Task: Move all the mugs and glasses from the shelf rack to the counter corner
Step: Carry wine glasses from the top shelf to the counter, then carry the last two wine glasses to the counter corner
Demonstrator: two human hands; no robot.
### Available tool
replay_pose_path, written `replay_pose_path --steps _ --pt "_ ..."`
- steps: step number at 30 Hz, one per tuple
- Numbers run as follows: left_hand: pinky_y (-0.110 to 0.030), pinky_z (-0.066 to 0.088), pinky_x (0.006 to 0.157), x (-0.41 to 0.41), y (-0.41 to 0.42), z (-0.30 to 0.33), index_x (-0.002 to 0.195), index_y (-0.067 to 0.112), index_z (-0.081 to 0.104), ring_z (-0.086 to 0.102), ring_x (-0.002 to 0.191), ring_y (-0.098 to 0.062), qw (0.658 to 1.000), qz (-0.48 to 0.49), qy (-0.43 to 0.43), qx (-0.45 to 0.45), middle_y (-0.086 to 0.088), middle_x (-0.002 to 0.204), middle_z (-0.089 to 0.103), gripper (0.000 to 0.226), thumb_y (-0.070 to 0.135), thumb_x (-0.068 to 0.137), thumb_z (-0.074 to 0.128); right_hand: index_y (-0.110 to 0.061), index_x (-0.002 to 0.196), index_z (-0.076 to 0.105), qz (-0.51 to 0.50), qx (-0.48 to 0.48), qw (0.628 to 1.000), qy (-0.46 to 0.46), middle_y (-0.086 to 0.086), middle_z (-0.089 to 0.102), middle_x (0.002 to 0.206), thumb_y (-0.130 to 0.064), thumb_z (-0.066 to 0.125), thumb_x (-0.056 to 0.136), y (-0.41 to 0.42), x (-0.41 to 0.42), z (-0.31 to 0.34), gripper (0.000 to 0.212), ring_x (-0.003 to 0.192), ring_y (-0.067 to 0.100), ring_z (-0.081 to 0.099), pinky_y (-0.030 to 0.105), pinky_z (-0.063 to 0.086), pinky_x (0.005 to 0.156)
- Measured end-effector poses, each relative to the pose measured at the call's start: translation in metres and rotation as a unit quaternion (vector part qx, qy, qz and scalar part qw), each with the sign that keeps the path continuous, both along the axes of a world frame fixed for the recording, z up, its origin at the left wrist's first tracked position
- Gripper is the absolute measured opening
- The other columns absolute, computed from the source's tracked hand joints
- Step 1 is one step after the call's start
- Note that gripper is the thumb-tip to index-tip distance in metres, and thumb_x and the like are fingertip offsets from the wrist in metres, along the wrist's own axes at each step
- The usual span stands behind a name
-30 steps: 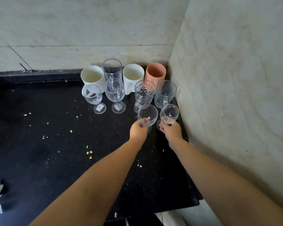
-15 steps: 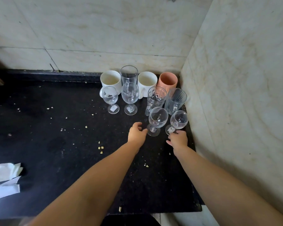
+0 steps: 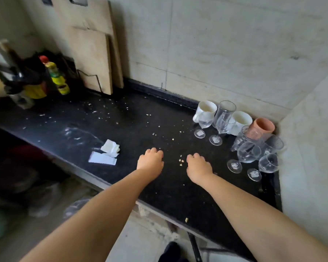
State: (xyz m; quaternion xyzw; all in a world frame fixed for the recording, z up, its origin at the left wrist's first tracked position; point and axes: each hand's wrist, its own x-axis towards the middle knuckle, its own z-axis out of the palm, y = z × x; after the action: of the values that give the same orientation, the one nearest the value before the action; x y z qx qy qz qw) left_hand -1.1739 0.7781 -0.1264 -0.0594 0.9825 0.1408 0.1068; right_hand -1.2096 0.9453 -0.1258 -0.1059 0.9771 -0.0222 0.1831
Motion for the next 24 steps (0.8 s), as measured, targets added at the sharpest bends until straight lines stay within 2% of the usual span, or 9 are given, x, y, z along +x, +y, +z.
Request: replay_pose_path --steps 6,12,17,24 --pt "-0.040 0.045 0.093 0.125 -0.141 0.020 0.127 0.017 0.053 0.048 0.120 -0.027 0.988 0.152 0.031 0.005 -0.008 0.127 0.051 0.034 0.025 0.094 0.046 -0.013 0.130 0.045 0.152 0.000 0.988 0.035 0.010 0.044 0.135 -0.012 0.050 0.090 -0.150 0.070 0.017 0.040 0.124 0.030 0.044 0.043 0.042 0.097" --pt "-0.043 0.043 0.093 0.269 -0.265 0.041 0.125 0.015 0.053 0.045 0.121 -0.029 0.953 0.300 0.027 -0.038 -0.009 0.124 0.050 0.034 0.027 0.094 0.046 -0.012 0.127 0.047 0.316 -0.016 0.945 0.077 0.011 0.047 0.131 -0.009 0.049 0.091 -0.307 0.168 0.041 0.036 0.121 0.031 0.048 0.042 0.046 0.093" --pt "-0.043 0.045 0.092 0.384 -0.336 0.053 0.122 0.013 0.054 0.047 0.118 -0.031 0.911 0.406 0.031 -0.062 -0.010 0.122 0.051 0.033 0.027 0.093 0.046 -0.011 0.122 0.048 0.428 -0.035 0.900 0.073 0.012 0.047 0.126 -0.008 0.048 0.091 -0.415 0.258 0.052 0.031 0.119 0.032 0.048 0.043 0.044 0.092" --pt "-0.044 0.044 0.093 0.525 -0.404 0.041 0.124 0.014 0.053 0.047 0.120 -0.030 0.830 0.555 0.015 -0.054 -0.010 0.125 0.051 0.035 0.028 0.093 0.046 -0.011 0.121 0.047 0.575 -0.029 0.815 0.060 0.011 0.047 0.125 -0.012 0.043 0.094 -0.539 0.374 0.046 0.028 0.117 0.031 0.049 0.042 0.045 0.088"
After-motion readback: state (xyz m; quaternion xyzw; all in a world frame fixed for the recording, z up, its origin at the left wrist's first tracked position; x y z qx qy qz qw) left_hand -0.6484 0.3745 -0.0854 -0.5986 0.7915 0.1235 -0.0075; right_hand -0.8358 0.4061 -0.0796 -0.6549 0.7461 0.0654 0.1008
